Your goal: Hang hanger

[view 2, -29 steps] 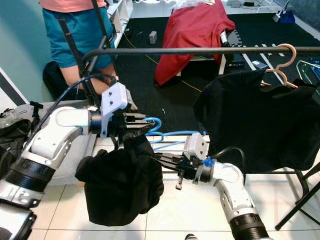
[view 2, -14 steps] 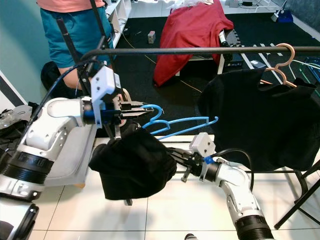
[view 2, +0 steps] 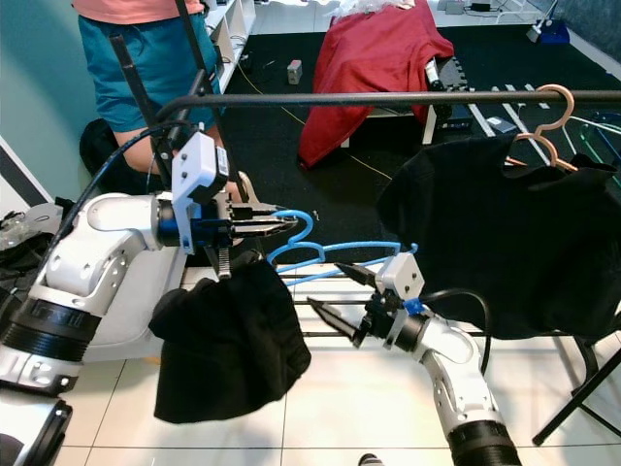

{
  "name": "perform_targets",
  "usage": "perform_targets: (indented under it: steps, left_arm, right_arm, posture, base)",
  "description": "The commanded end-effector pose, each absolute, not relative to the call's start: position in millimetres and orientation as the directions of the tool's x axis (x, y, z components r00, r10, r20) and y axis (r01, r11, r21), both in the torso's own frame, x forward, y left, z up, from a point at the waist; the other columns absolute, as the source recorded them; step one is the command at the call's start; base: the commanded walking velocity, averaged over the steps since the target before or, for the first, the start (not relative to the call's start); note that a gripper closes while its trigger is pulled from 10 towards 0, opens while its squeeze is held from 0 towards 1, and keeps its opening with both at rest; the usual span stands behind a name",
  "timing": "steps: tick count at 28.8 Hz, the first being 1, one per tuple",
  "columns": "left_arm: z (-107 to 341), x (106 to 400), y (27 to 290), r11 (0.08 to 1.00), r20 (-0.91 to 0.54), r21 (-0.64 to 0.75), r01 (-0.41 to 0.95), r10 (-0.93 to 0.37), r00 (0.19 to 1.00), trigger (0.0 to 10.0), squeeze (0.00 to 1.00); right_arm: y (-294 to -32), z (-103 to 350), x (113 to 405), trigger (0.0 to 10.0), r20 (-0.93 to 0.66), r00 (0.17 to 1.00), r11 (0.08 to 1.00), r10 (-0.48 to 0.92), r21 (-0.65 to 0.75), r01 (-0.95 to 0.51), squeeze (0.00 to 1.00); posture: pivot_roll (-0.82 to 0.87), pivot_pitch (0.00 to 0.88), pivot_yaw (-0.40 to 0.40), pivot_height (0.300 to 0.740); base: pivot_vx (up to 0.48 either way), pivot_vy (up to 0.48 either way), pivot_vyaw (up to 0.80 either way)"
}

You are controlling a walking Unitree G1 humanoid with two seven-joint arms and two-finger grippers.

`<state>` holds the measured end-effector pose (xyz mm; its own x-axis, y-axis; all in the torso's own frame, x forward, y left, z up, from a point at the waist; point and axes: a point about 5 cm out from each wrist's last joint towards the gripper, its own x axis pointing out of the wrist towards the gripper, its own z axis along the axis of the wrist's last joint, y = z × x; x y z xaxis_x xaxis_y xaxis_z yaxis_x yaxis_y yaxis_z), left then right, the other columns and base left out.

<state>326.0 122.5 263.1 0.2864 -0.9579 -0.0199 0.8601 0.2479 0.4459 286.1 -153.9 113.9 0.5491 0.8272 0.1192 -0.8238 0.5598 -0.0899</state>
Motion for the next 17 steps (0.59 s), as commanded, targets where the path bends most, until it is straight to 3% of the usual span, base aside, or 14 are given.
perform_targets:
  steps: [1, 3, 6, 10, 12, 17]
  left_arm:
    - [271, 328, 129, 0.268, -0.002, 0.475, 0.838, -0.952, 0.306, 0.0, 0.0]
    - [271, 331, 131, 0.285, 0.006, 0.472, 0.834, -0.947, 0.32, 0.0, 0.0]
    - [271, 332, 133, 0.289, 0.007, 0.463, 0.838, -0.946, 0.323, 0.0, 0.0]
    - [265, 333, 136, 0.289, 0.0, 0.447, 0.847, -0.946, 0.324, 0.0, 0.0]
    - [264, 333, 137, 0.289, -0.002, 0.441, 0.85, -0.946, 0.323, 0.0, 0.0]
    - [257, 330, 140, 0.278, -0.021, 0.425, 0.861, -0.949, 0.316, 0.0, 0.0]
  right_arm:
    - [-150, 106, 276, 10.0, 0.088, 0.487, 0.491, 0.869, -0.038, -0.87, 0.0]
    - [-145, 89, 255, 10.0, 0.017, 0.379, 0.377, 0.925, 0.061, -0.924, 0.0]
    - [-145, 83, 247, 10.0, 0.028, 0.392, 0.389, 0.919, 0.082, -0.917, 0.0]
    - [-144, 82, 246, 10.0, 0.086, 0.509, 0.507, 0.856, 0.048, -0.861, 0.0]
    - [-144, 82, 245, 10.0, 0.097, 0.529, 0.528, 0.843, 0.037, -0.848, 0.0]
    - [-145, 71, 247, 10.0, 0.04, 0.637, 0.638, 0.77, -0.044, -0.769, 0.0]
  posture:
    - [-0.05, 0.133, 0.037, 0.74]
    - [-0.05, 0.135, 0.035, 0.74]
    - [-0.06, 0.13, 0.037, 0.74]
    - [-0.05, 0.129, 0.037, 0.74]
    - [-0.05, 0.129, 0.037, 0.74]
    - [-0.05, 0.121, 0.04, 0.74]
  base:
    - [0.0, 0.0, 0.0]
    - [0.0, 0.0, 0.0]
    - [0.0, 0.0, 0.0]
    - [0.0, 0.0, 0.0]
    - [0.0, 0.0, 0.0]
    - [0.0, 0.0, 0.0]
